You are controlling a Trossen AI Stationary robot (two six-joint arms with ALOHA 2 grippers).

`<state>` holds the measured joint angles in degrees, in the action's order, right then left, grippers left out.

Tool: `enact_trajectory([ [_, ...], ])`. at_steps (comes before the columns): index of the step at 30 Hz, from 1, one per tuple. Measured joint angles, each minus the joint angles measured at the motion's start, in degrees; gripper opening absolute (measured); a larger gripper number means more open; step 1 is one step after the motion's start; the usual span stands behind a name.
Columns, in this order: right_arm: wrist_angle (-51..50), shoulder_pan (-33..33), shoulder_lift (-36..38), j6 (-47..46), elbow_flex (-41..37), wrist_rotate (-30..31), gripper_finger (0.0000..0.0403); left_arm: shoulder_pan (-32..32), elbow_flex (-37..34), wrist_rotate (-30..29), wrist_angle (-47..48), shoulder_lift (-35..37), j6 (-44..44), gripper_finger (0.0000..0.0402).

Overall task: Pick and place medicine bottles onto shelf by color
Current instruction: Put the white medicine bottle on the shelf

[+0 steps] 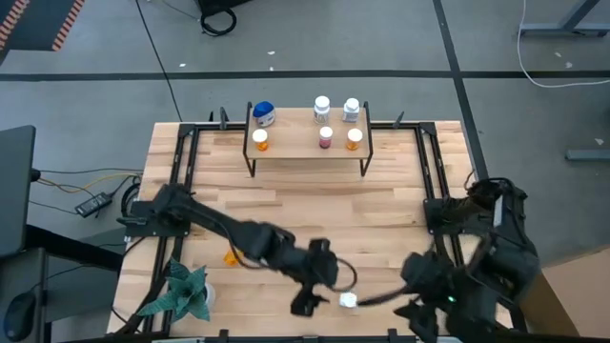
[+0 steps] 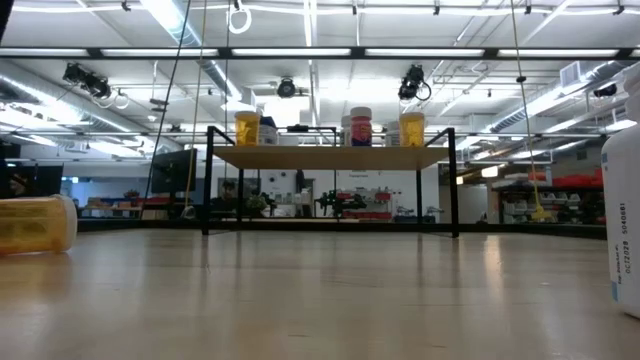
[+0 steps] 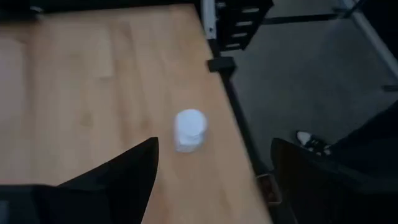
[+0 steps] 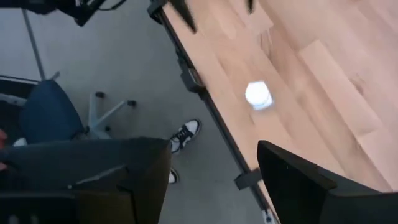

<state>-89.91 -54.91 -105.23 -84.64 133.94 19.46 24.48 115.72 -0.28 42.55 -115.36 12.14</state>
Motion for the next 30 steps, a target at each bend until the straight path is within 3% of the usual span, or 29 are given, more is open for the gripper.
enact_trajectory([
  [6, -0.03, -5.44, -0.04, -4.17, -4.52, 1.49, 0.0247, 2.70, 0.00, -4.61, -9.48, -4.95, 2.93, 0.0313],
  [10, -0.13, -7.68, -0.04, -6.71, -7.53, 1.47, 0.0247, 3.12, 0.04, -8.37, -15.41, -7.54, 0.11, 0.0313],
  [30, -0.11, -8.25, -0.07, -10.32, -8.78, 4.55, 0.0247, 2.55, -0.02, -8.94, -17.67, -17.98, 2.57, 0.0314],
])
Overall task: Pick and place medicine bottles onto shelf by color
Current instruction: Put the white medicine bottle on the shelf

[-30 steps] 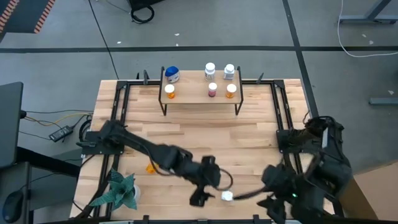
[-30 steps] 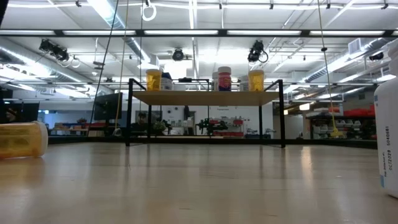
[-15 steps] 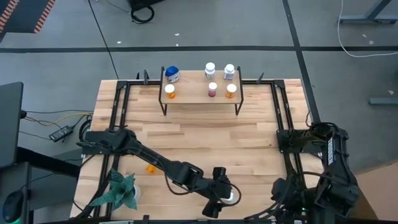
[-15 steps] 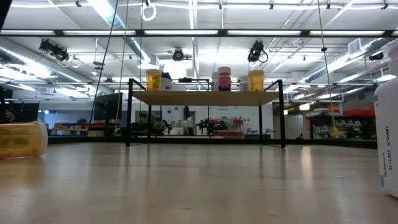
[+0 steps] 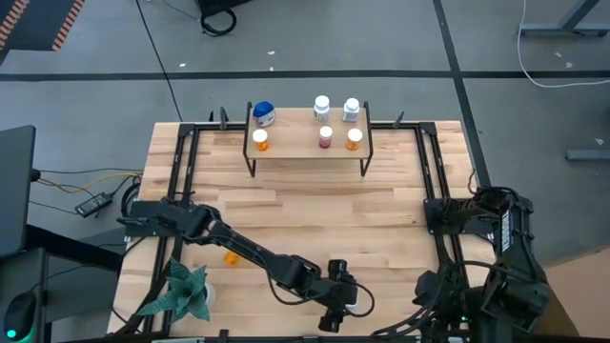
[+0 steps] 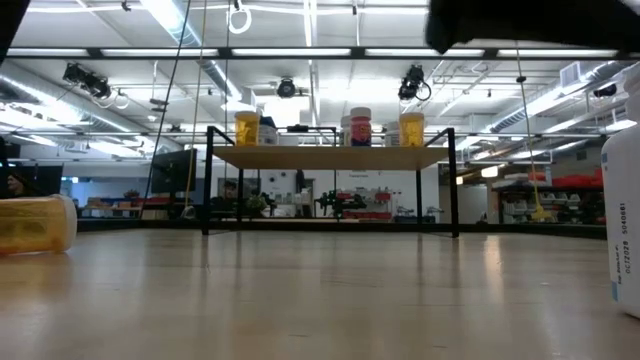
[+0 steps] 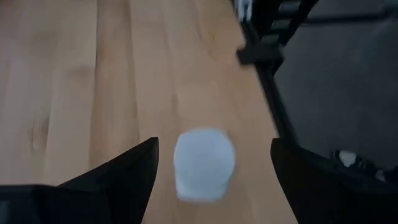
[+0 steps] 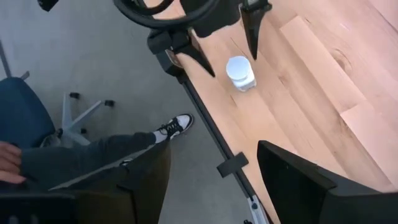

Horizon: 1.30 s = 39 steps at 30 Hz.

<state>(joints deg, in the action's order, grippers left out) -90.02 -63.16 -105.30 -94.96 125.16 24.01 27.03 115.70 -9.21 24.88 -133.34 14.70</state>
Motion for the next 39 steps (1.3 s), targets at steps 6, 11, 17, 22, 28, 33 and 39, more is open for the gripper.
enact_trajectory([
  [6, 0.00, 0.00, 0.00, -0.03, 0.00, 0.17, 0.0247, 0.16, 0.09, -0.14, -2.50, -0.85, -1.79, 0.0314],
  [11, 0.01, 0.00, 0.00, -0.68, 0.00, 1.25, 0.0247, 0.13, 0.11, -0.24, -2.92, -1.60, -3.59, 0.0314],
  [17, 0.00, 0.02, 0.00, -1.50, 0.00, 1.60, 0.0247, 0.13, 0.10, -2.14, -1.91, -2.56, -3.41, 0.0314],
  [22, 0.00, 0.02, 0.00, -2.54, 0.00, 1.60, 0.0247, -0.16, 0.06, -4.01, -2.11, -2.66, -3.54, 0.0314],
  [28, 0.00, 0.02, 0.00, -2.71, 0.00, 1.66, 0.0247, -0.75, 0.06, -4.13, -1.86, -2.83, -3.54, 0.0314],
  [33, 0.00, 0.02, 0.00, -2.78, 0.00, 1.66, 0.0247, -0.78, 0.06, -2.39, -1.62, -3.88, -3.35, 0.0313],
  [39, 0.00, 0.02, 0.00, -2.79, 0.00, 1.66, 0.0247, -0.61, 0.06, -2.13, -1.60, -4.14, -3.28, 0.0313],
])
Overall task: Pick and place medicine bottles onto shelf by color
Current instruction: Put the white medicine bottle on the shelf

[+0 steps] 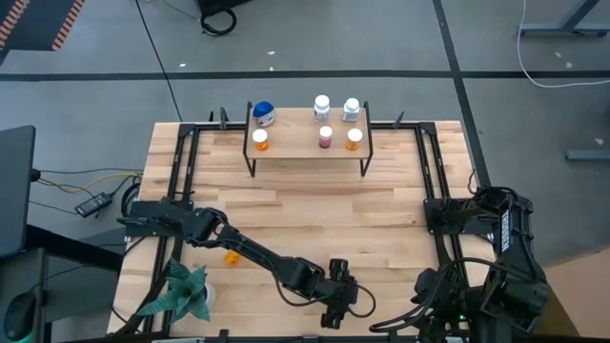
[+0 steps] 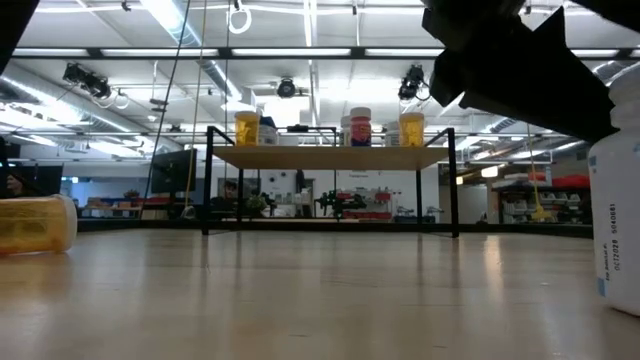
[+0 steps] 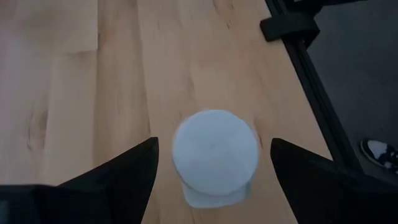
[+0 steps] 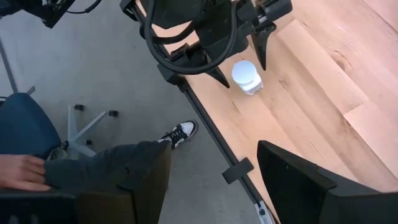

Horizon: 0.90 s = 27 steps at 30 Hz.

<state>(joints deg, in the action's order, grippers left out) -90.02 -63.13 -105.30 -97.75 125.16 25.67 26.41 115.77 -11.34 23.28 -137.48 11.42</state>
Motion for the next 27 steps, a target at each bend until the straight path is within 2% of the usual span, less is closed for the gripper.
enact_trajectory([
  [11, 0.00, 0.00, 0.00, -0.27, 0.00, 0.02, 0.0247, -0.31, 0.00, -0.02, -0.22, 0.00, 2.99, 0.0307],
  [27, 0.00, 0.00, 0.00, -0.22, 0.00, 0.04, 0.0247, -0.31, 0.00, -0.01, -2.46, 0.01, 6.01, 0.0222],
])
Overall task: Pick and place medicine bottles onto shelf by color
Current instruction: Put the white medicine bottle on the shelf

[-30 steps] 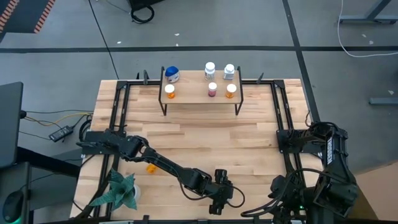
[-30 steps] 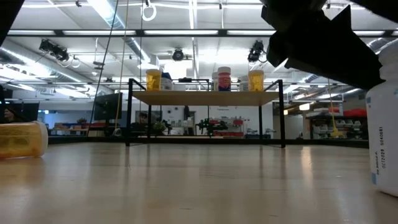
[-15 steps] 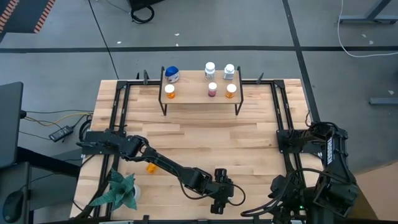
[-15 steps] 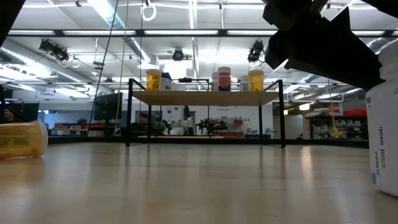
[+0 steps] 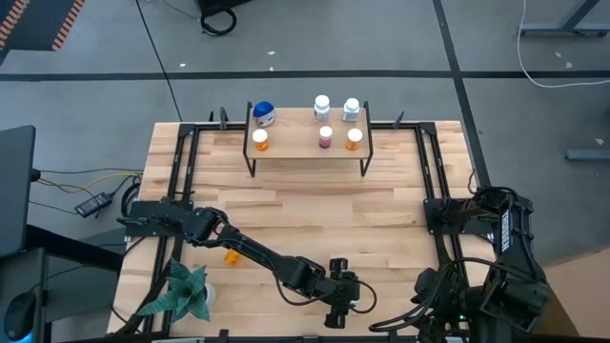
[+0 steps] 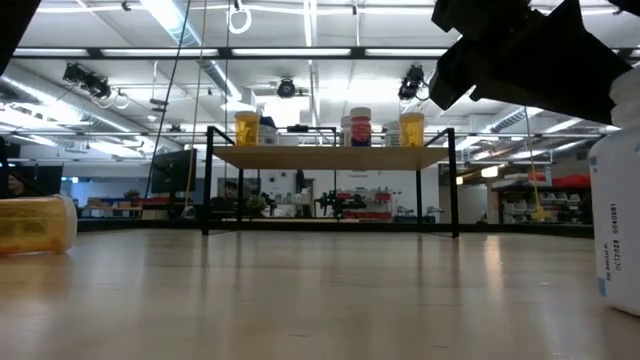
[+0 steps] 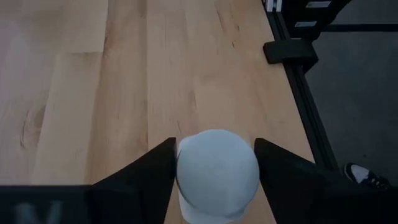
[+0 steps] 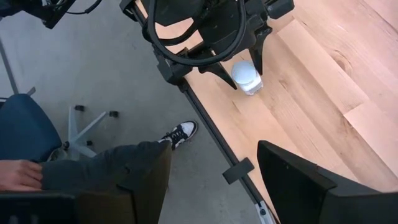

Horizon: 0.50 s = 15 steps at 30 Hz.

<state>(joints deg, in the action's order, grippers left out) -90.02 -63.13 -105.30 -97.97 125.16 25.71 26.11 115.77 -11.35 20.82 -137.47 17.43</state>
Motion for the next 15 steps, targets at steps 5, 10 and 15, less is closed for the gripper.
enact_trajectory([
  [5, 0.00, 0.00, 0.00, 0.00, 0.00, 0.00, 0.0247, -0.02, 0.00, 0.00, 0.02, 0.00, 0.00, 0.0198],
  [10, 0.00, 0.00, 0.00, 0.00, 0.00, 0.00, 0.0247, -0.02, 0.00, 0.00, 0.01, 0.00, 0.00, 0.0194],
  [15, 0.00, 0.00, 0.00, 0.01, 0.00, 0.02, 0.0247, 0.00, 0.00, 0.02, 0.21, 0.00, -0.07, 0.0208],
])
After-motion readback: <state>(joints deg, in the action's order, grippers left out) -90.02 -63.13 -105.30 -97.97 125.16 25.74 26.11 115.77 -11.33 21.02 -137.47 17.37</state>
